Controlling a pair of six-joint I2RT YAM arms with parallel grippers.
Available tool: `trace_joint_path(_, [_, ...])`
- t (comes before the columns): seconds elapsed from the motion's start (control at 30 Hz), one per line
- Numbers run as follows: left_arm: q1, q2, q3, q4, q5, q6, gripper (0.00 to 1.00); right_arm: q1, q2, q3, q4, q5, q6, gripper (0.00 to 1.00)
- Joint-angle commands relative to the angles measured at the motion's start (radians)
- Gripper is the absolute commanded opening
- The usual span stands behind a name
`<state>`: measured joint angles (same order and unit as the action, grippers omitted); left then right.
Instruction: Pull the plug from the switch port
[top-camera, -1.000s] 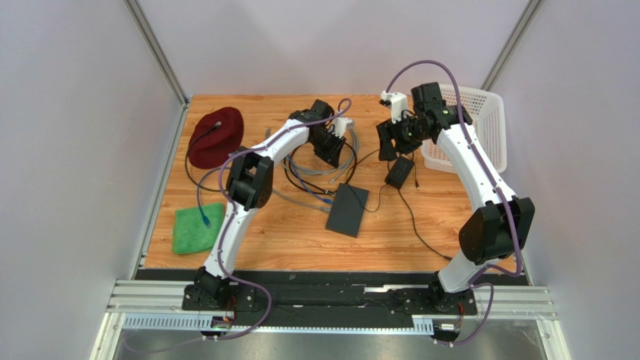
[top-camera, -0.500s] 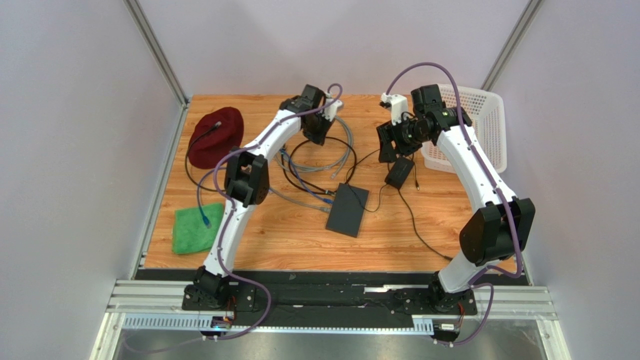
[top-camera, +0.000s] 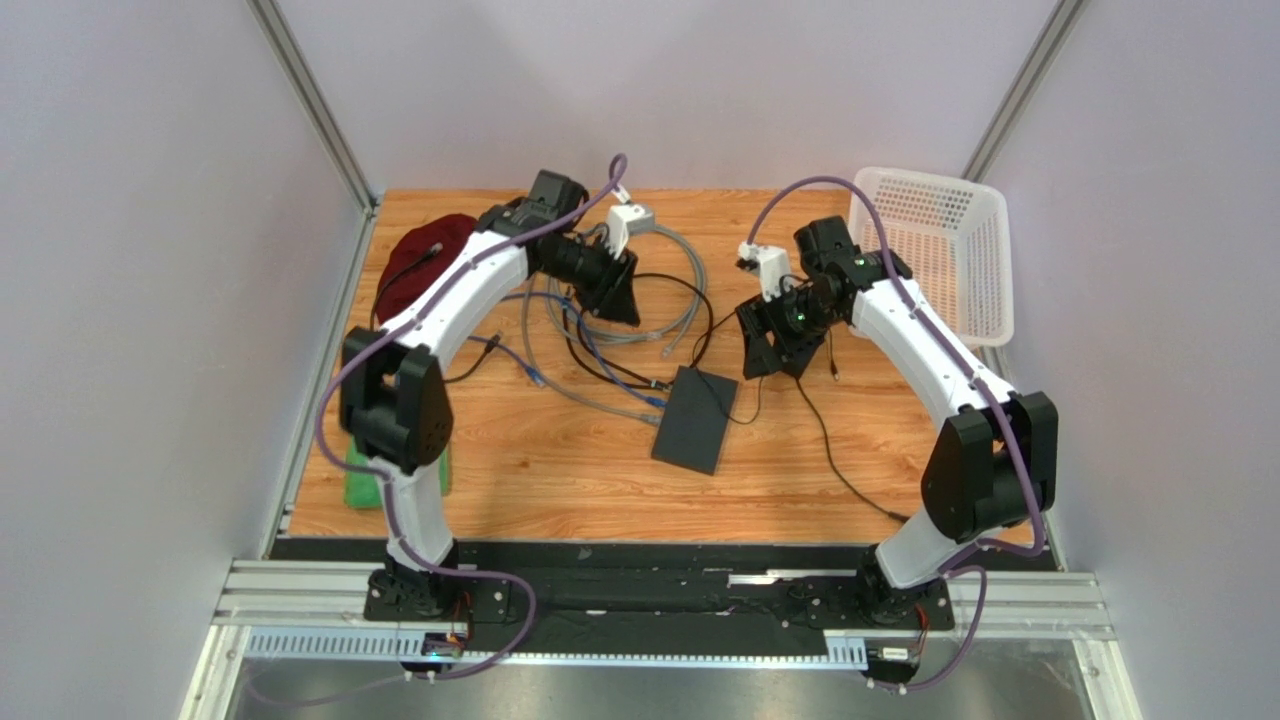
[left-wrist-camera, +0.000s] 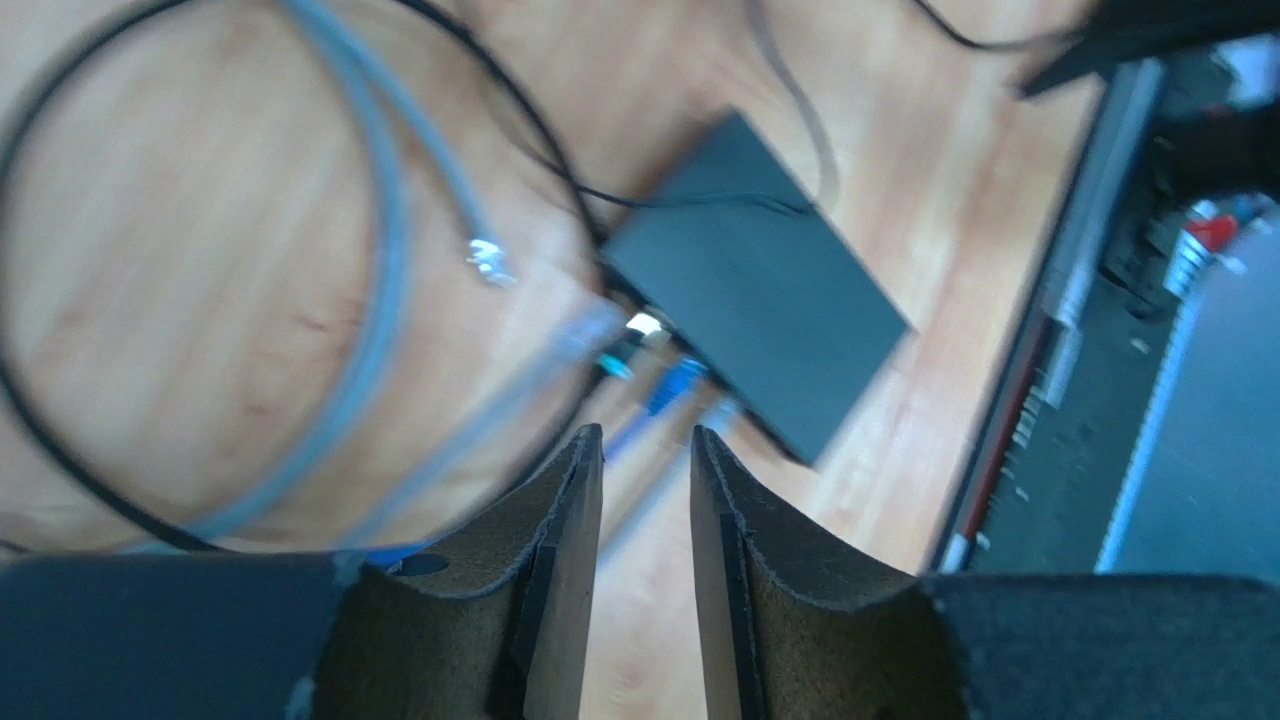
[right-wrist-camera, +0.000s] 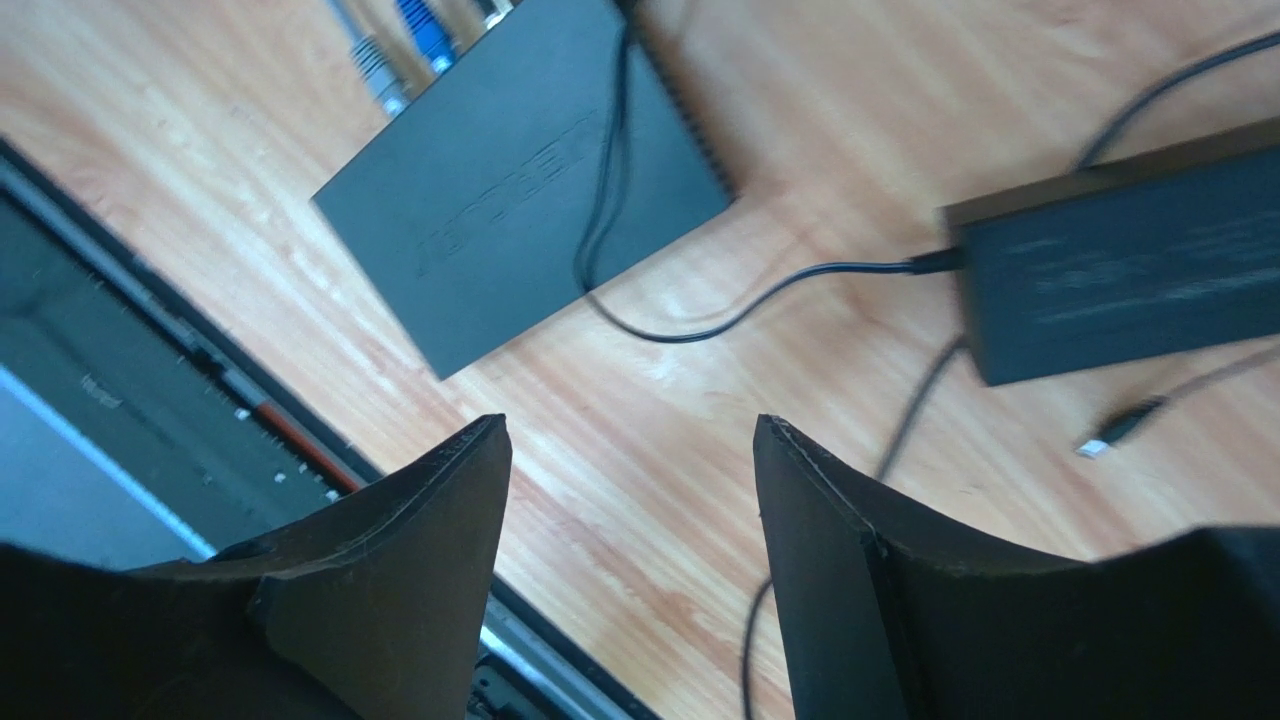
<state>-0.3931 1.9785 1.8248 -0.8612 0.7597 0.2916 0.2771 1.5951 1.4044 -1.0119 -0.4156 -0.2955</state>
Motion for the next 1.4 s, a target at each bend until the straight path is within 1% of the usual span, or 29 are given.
trace_joint_path(0.0, [-0.006, -0.174, -0.317, 0.092, 0.073, 0.069, 0.37, 0.045, 0.006, -0.039, 0.016, -0.117, 0.018, 0.63])
trace_joint_path(0.03, [-0.007, -0.193, -0.364, 0.147, 0.066, 0.064, 0.35, 0.054, 0.026, -0.044, 0.015, -0.121, 0.027, 0.61])
trace_joint_path(0.1, [-0.019, -0.213, -0.471, 0.201, 0.031, 0.029, 0.34, 0.065, 0.077, -0.039, 0.015, -0.130, 0.039, 0.59])
trace_joint_path(0.13, [-0.024, -0.214, -0.495, 0.249, 0.023, 0.018, 0.33, 0.065, 0.092, -0.038, 0.010, -0.134, 0.045, 0.56])
trace_joint_path(0.2, [-0.050, -0.210, -0.545, 0.286, 0.001, -0.009, 0.31, 0.065, 0.127, -0.024, 0.003, -0.129, 0.050, 0.54])
trace_joint_path(0.23, [-0.064, -0.208, -0.561, 0.318, -0.005, -0.012, 0.29, 0.065, 0.137, -0.024, -0.002, -0.123, 0.050, 0.51])
trace_joint_path(0.3, [-0.108, -0.193, -0.594, 0.349, -0.025, -0.008, 0.28, 0.065, 0.157, -0.038, -0.005, -0.107, 0.056, 0.47])
trace_joint_path(0.33, [-0.122, -0.185, -0.604, 0.379, -0.031, -0.006, 0.27, 0.065, 0.160, -0.045, -0.005, -0.114, 0.056, 0.45])
trace_joint_path(0.4, [-0.166, -0.138, -0.613, 0.399, -0.060, -0.012, 0.27, 0.068, 0.172, -0.070, -0.007, -0.137, 0.059, 0.43])
trace_joint_path(0.57, [-0.222, -0.037, -0.559, 0.386, -0.082, -0.028, 0.25, 0.073, 0.178, -0.082, -0.014, -0.137, 0.059, 0.41])
trace_joint_path(0.67, [-0.250, 0.000, -0.509, 0.383, -0.043, -0.040, 0.24, 0.070, 0.160, -0.084, -0.047, -0.105, 0.033, 0.41])
trace_joint_path(0.83, [-0.268, 0.075, -0.397, 0.366, 0.026, -0.072, 0.24, 0.017, 0.131, -0.134, -0.085, -0.088, 0.029, 0.41])
trace_joint_path(1.0, [-0.267, 0.054, -0.323, 0.320, 0.099, -0.029, 0.24, 0.002, 0.085, -0.165, -0.080, -0.092, 0.035, 0.42])
trace_joint_path(1.03, [-0.263, 0.040, -0.306, 0.273, 0.098, 0.000, 0.24, 0.002, 0.083, -0.165, -0.074, -0.095, 0.036, 0.42])
trace_joint_path(1.1, [-0.244, 0.028, -0.267, 0.228, 0.107, 0.018, 0.24, 0.004, 0.075, -0.165, -0.064, -0.103, 0.039, 0.43])
trace_joint_path(1.17, [-0.222, 0.016, -0.245, 0.194, 0.104, 0.012, 0.25, 0.004, 0.078, -0.166, -0.031, -0.098, 0.045, 0.43])
trace_joint_path(1.3, [-0.171, 0.014, -0.199, 0.176, 0.007, -0.037, 0.25, 0.004, 0.092, -0.159, 0.009, -0.094, 0.056, 0.43])
trace_joint_path(1.37, [-0.156, 0.008, -0.206, 0.163, -0.038, -0.040, 0.25, 0.004, 0.103, -0.150, 0.032, -0.080, 0.059, 0.44])
